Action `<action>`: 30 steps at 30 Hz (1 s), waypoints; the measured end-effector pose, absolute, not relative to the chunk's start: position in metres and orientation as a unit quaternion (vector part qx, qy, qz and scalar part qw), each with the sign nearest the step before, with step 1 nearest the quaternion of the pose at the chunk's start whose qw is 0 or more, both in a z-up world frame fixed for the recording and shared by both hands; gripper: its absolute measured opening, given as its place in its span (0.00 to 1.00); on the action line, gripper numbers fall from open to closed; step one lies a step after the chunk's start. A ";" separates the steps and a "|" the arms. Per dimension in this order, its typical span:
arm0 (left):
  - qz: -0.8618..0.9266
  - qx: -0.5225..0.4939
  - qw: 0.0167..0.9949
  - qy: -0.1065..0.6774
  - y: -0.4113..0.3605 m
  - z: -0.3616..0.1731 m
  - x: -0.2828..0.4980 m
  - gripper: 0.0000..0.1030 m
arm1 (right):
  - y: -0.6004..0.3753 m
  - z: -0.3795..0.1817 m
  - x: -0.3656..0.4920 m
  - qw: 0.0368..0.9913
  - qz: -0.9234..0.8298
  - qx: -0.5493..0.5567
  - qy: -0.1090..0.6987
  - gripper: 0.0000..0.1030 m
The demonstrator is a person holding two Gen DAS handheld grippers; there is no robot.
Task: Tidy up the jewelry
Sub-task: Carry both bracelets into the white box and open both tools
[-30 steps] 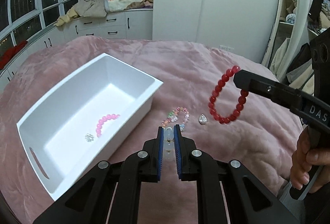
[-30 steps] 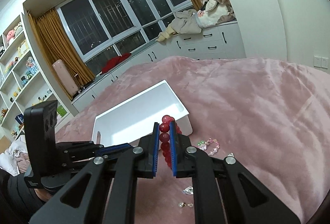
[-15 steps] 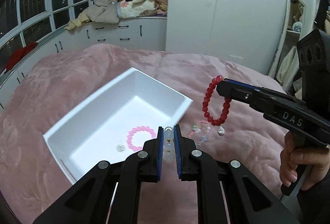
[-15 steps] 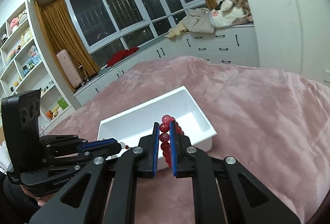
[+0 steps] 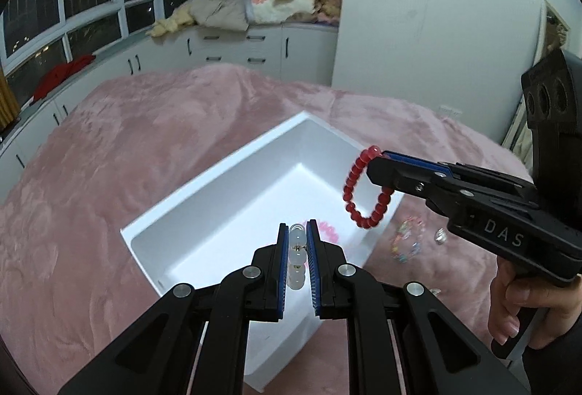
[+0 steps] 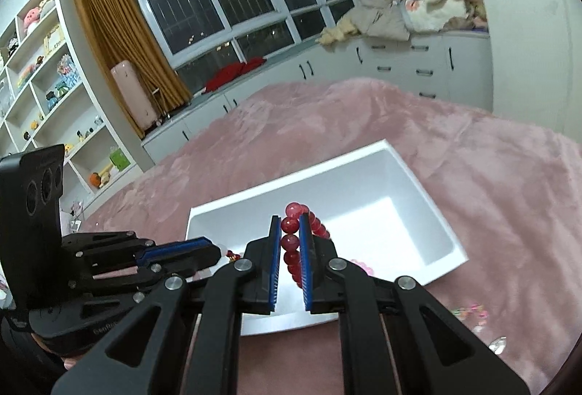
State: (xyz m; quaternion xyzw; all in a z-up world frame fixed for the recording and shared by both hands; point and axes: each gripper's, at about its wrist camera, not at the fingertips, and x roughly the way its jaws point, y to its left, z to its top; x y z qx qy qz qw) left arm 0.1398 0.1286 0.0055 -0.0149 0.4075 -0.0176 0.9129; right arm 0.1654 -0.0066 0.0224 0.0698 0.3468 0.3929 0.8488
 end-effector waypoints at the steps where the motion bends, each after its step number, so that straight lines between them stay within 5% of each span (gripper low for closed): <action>1: -0.015 -0.014 0.911 0.412 0.131 0.001 0.140 0.15 | -0.001 0.016 0.168 0.846 0.394 0.071 0.353 0.10; 19: 0.029 -0.031 0.881 0.471 0.171 -0.062 0.149 0.15 | 0.041 -0.048 0.186 0.822 0.368 0.035 0.433 0.12; 21: 0.028 -0.027 0.885 0.464 0.170 -0.061 0.148 0.26 | 0.043 -0.047 0.183 0.824 0.368 0.027 0.430 0.14; 22: 0.027 -0.028 0.886 0.462 0.170 -0.060 0.148 0.29 | 0.044 -0.047 0.183 0.825 0.366 0.026 0.430 0.19; 24: 0.025 -0.031 0.889 0.456 0.169 -0.058 0.147 0.35 | 0.042 -0.045 0.181 0.830 0.363 0.028 0.422 0.56; 26: 0.024 -0.031 0.892 0.451 0.168 -0.055 0.146 0.41 | 0.035 -0.039 0.179 0.840 0.359 0.043 0.404 0.61; 30: 0.012 -0.037 0.902 0.430 0.166 -0.046 0.141 0.58 | 0.009 -0.025 0.178 0.867 0.329 0.064 0.368 0.96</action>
